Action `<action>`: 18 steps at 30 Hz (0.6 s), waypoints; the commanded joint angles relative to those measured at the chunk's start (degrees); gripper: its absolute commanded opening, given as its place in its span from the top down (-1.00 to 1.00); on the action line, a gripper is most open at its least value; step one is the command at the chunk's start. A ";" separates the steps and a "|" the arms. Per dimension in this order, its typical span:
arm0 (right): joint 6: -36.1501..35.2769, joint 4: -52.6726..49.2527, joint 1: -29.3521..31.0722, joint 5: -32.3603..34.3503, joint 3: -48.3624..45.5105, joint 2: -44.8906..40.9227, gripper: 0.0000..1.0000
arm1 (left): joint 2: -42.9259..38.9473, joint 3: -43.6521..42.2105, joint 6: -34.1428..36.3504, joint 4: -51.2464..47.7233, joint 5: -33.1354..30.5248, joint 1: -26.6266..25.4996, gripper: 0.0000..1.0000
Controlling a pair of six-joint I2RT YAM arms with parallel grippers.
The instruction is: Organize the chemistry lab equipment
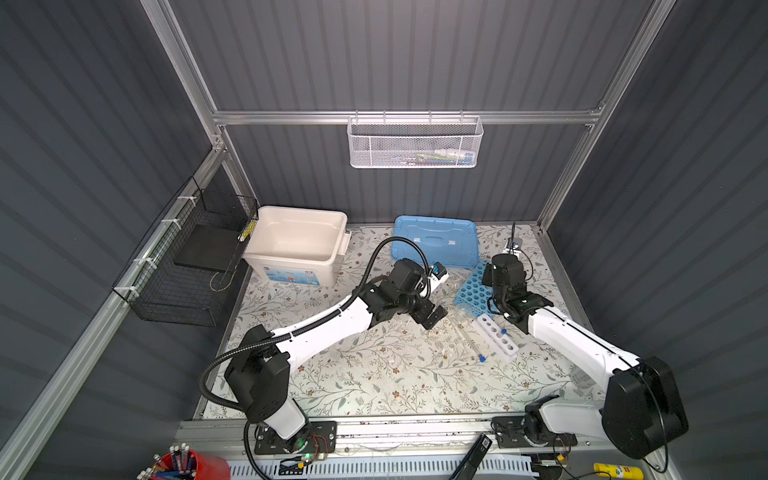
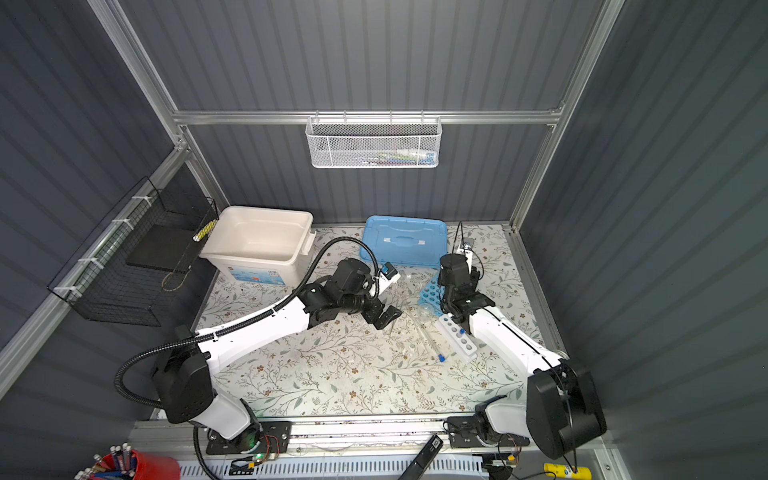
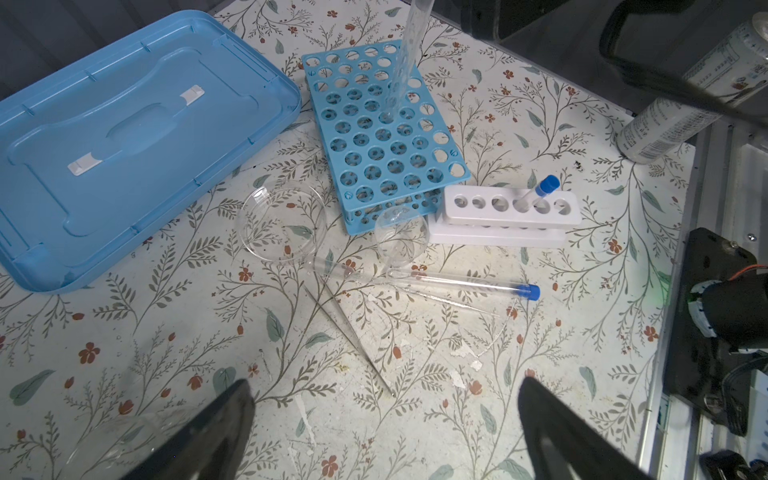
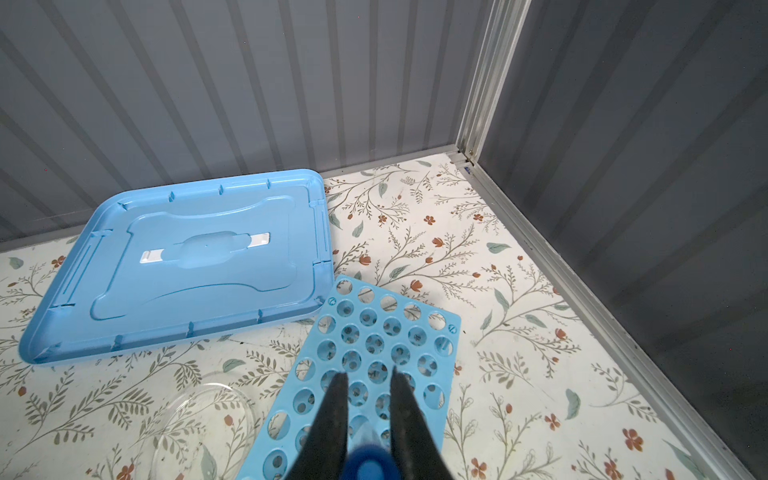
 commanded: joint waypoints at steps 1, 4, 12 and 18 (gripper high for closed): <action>-0.55 -0.07 0.30 -0.04 -1.85 0.89 0.70 | -1.58 -0.66 -0.78 0.69 -0.10 0.25 -1.00; -1.08 2.32 0.75 -0.10 -3.22 0.39 0.69 | -1.68 -0.68 -0.73 0.69 -0.19 0.18 -0.99; -0.74 1.07 1.08 0.17 -2.57 0.23 0.60 | -1.77 -1.11 -0.72 0.87 -0.28 0.21 -1.00; -0.15 0.24 1.27 0.73 -3.32 -1.04 0.30 | -1.77 -1.69 -0.66 1.13 -0.27 0.17 -0.99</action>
